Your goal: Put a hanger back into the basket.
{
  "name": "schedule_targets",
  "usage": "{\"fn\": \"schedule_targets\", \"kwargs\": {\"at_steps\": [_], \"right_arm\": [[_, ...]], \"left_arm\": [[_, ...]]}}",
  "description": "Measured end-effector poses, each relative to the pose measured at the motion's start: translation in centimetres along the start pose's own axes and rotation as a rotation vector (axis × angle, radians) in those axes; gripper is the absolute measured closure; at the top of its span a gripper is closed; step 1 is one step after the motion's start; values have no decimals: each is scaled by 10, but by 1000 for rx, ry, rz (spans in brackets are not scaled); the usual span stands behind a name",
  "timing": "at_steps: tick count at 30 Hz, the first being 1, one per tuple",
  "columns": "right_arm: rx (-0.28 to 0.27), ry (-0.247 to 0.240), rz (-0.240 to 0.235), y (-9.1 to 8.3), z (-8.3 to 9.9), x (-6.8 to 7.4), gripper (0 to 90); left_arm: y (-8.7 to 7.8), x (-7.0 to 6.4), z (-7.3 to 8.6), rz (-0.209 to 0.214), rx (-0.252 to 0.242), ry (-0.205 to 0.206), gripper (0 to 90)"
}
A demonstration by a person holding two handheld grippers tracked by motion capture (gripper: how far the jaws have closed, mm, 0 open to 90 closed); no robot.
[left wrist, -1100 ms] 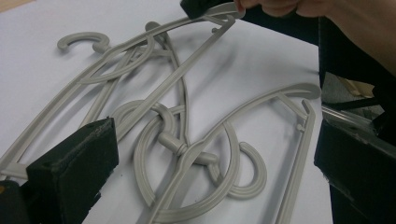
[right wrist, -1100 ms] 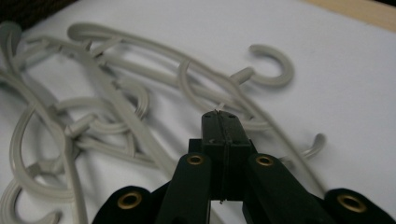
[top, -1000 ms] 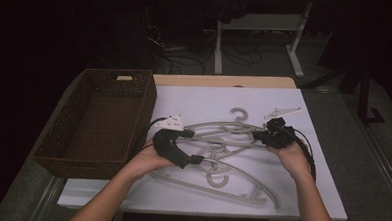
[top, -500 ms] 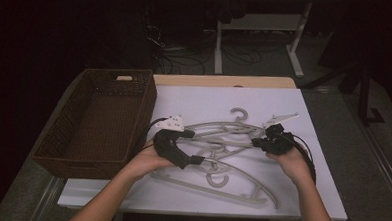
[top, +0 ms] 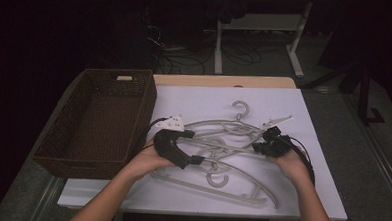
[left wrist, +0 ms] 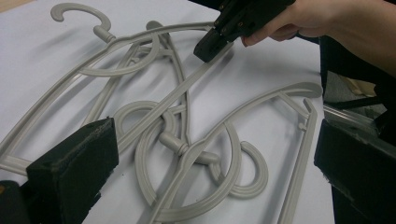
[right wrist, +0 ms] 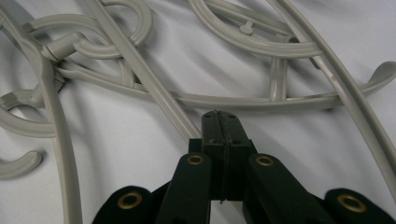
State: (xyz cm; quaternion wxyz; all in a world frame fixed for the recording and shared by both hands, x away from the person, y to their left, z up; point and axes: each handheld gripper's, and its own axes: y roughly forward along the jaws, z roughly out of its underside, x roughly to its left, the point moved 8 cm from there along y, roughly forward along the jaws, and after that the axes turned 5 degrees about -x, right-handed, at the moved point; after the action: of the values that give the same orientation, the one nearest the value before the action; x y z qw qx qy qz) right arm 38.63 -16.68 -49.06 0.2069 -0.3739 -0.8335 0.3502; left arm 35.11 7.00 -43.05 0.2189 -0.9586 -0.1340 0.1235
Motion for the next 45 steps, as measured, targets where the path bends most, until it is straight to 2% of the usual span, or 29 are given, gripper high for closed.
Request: {"fn": "schedule_targets", "kwargs": {"at_steps": [7,11,13,17,22,31,40,45], "right_arm": [[64,-29,10,9,10,2,890],[3,-8,19,0,1,1,890],[-16,-1,5,-5,-3,3,891],[-34,-9,-9,-12,-4,12,890],[-67,8,-36,-25,0,25,890],[-50,15,-52,-24,20,41,890],[-31,23,-41,-17,25,36,891],[-30,34,-46,-18,27,34,890]], "left_arm": [[3,4,0,-24,12,8,0],[4,3,1,-18,18,9,0],[4,3,1,-18,17,6,0],[5,4,1,-19,20,5,0],[5,3,1,-15,19,4,0],[5,3,1,-17,16,3,0],[7,4,1,-19,21,4,0],[15,8,0,-34,44,16,0]]}}
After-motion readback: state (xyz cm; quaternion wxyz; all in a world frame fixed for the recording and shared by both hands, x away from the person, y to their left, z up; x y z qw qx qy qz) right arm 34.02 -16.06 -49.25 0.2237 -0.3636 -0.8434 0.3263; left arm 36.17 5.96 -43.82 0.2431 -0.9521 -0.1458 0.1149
